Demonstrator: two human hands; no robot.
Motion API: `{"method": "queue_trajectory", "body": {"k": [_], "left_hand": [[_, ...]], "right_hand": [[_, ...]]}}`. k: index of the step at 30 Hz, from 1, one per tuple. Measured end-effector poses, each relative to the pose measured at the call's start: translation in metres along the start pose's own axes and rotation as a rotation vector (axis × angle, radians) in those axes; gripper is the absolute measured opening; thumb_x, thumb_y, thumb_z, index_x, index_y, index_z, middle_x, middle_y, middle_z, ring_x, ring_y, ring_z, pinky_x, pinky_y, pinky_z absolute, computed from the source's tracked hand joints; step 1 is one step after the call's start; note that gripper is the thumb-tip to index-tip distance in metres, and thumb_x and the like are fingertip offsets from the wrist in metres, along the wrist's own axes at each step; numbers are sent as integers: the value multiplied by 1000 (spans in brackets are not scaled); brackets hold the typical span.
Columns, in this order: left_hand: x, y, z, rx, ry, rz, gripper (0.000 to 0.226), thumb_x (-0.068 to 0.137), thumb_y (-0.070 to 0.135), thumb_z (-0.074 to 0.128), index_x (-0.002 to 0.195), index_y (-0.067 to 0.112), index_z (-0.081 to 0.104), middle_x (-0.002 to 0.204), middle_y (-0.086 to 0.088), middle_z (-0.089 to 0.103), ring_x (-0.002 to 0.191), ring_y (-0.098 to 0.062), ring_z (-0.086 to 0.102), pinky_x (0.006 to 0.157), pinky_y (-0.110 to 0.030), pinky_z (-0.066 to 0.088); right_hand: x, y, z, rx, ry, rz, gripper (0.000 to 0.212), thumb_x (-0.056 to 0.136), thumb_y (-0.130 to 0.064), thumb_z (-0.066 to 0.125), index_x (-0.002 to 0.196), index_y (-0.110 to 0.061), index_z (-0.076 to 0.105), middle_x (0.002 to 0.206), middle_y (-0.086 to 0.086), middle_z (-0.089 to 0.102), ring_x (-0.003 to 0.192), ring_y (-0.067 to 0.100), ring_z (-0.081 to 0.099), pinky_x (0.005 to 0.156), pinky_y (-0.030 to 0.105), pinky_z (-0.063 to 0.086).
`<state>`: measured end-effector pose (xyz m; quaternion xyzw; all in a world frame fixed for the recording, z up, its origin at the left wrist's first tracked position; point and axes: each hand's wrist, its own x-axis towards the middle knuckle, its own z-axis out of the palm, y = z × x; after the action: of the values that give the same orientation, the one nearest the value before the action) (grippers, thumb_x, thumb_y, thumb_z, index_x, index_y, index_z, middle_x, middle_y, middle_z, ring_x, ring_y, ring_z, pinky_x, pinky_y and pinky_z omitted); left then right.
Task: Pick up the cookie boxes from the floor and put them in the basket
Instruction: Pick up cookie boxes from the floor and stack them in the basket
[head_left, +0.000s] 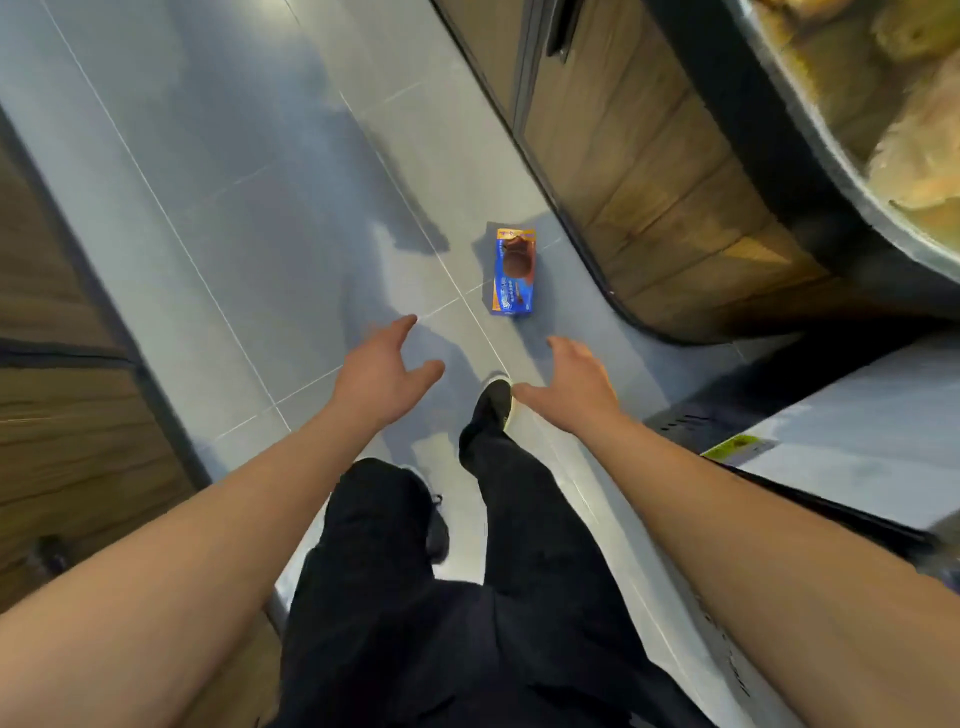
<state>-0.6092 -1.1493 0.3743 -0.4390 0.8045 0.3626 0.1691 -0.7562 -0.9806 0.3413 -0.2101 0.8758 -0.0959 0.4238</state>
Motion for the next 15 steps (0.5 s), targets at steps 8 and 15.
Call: {"method": "queue_trajectory", "body": {"k": [8,15], "left_hand": [[202,-46,61,-154,-82,-134,67,86,42,63,146,28,37,144,0,47,132,-20,44,108,-34,35],[375,-117,199,-134,-249,-110,66,85,44,63,144,29,39,141,-2,50,129,-20,46,110,-33,35]], "right_hand": [[194,5,47,292,33,181,73,80,-37,73,141,-14,40,141,11,45,132,26,42,107,33,34],[375,70,159,274,25,310,79,81,-41,71,146,-15,34,145,11,40,132,28,43,106,34,35]]}}
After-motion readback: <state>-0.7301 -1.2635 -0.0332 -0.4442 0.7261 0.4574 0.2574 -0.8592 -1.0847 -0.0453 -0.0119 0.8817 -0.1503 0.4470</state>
